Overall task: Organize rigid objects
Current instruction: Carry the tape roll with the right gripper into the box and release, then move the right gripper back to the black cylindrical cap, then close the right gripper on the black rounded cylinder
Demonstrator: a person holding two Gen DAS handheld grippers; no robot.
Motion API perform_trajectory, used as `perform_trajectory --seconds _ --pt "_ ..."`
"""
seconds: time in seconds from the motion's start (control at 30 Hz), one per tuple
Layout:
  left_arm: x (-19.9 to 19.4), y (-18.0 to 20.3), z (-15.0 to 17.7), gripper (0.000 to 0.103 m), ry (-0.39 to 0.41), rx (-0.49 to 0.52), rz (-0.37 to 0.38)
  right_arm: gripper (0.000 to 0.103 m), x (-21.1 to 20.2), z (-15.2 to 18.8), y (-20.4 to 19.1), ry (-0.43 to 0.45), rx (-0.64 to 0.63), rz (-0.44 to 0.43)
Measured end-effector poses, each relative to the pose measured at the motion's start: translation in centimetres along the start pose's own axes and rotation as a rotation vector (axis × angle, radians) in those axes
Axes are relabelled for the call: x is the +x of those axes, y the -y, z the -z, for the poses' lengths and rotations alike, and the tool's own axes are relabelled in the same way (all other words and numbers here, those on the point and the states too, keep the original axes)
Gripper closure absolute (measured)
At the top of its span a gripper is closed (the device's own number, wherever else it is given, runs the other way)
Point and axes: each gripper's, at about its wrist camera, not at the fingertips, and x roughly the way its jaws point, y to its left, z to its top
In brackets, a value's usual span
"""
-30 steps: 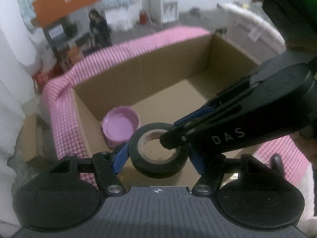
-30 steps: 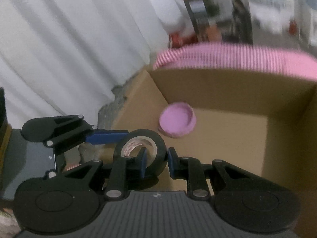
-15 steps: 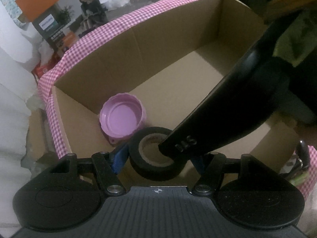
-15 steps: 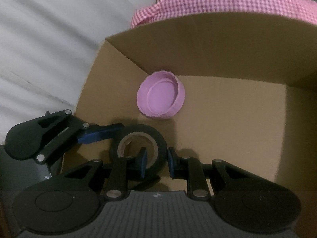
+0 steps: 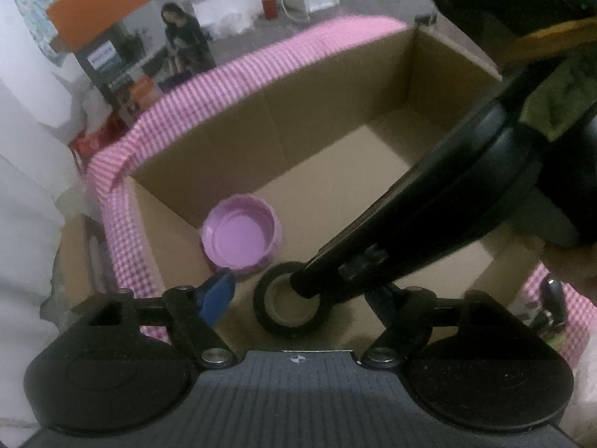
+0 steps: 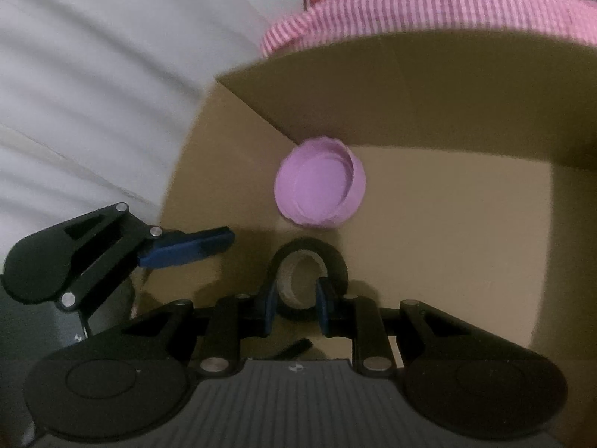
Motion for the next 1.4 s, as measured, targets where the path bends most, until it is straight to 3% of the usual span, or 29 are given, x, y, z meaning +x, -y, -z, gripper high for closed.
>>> perform_trajectory --seconds 0.17,0.23,0.3,0.6,0.97,1.07,1.13,1.4 --pt "-3.8 0.4 1.0 0.018 0.111 -0.007 -0.019 0.073 -4.5 1.9 -0.7 0.121 -0.032 -0.022" --pt "-5.3 0.8 1.5 0.015 0.156 -0.008 -0.024 0.045 -6.6 3.3 -0.8 0.178 -0.042 -0.023" --pt "-7.0 1.5 2.3 0.014 0.207 -0.001 -0.030 0.040 -9.0 5.4 -0.9 0.258 -0.061 -0.016" --pt "-10.2 6.8 6.5 0.007 0.359 0.017 0.024 0.040 -17.0 15.2 1.5 0.472 -0.041 -0.003" --pt "-6.0 14.7 9.2 0.009 0.380 0.044 0.195 0.041 -17.8 26.2 6.1 0.576 0.128 0.072" --pt "-3.9 16.7 9.0 0.018 0.349 0.068 0.228 0.045 -17.0 27.9 7.6 0.574 0.184 0.079" --pt "-2.6 17.8 8.9 0.030 0.319 0.089 0.243 0.051 -16.4 28.6 8.6 0.572 0.220 0.083" --pt "0.3 20.4 8.5 0.048 0.247 0.152 0.274 0.064 -14.1 29.5 12.0 0.527 0.336 0.047"
